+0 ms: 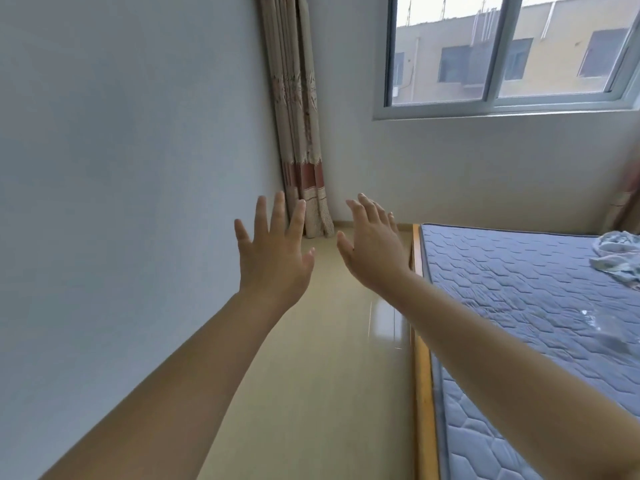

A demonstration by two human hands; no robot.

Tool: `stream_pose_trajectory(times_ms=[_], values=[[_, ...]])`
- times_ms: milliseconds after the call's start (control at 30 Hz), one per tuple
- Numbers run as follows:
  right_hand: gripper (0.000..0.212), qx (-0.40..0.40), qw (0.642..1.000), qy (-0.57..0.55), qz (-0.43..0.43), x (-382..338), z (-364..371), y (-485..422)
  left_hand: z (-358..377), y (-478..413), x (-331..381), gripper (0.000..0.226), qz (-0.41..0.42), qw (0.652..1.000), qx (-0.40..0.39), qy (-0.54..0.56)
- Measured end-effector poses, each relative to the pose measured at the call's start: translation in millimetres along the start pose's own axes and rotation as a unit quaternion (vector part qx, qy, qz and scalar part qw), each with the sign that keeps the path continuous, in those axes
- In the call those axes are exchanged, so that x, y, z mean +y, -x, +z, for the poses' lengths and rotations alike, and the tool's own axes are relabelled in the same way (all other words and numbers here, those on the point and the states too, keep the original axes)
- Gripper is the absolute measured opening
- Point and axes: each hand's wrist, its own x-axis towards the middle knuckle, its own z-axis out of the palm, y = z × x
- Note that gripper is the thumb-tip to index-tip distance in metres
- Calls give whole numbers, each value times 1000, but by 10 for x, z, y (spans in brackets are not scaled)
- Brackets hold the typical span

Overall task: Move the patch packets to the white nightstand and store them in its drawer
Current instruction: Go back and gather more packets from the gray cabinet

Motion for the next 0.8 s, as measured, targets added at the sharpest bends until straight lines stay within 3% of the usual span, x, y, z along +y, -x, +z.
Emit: stream_pose_trajectory(times_ms=[167, 367, 567, 800], values=[[56, -1, 1000, 17, 5, -425, 445, -558, 401, -517, -598, 67, 4, 1000, -14, 11], [56, 15, 999, 38, 18, -305, 854, -1152, 980, -1260, -848, 67, 25, 998, -42, 36], [56, 39, 997, 65, 15, 309, 1361, -2138, 1660, -2450, -758, 68, 66, 996, -12, 67], [60, 40, 988, 152, 16, 1405, 1620, -3874, 2322, -4449, -372, 68, 99, 991, -4, 91]])
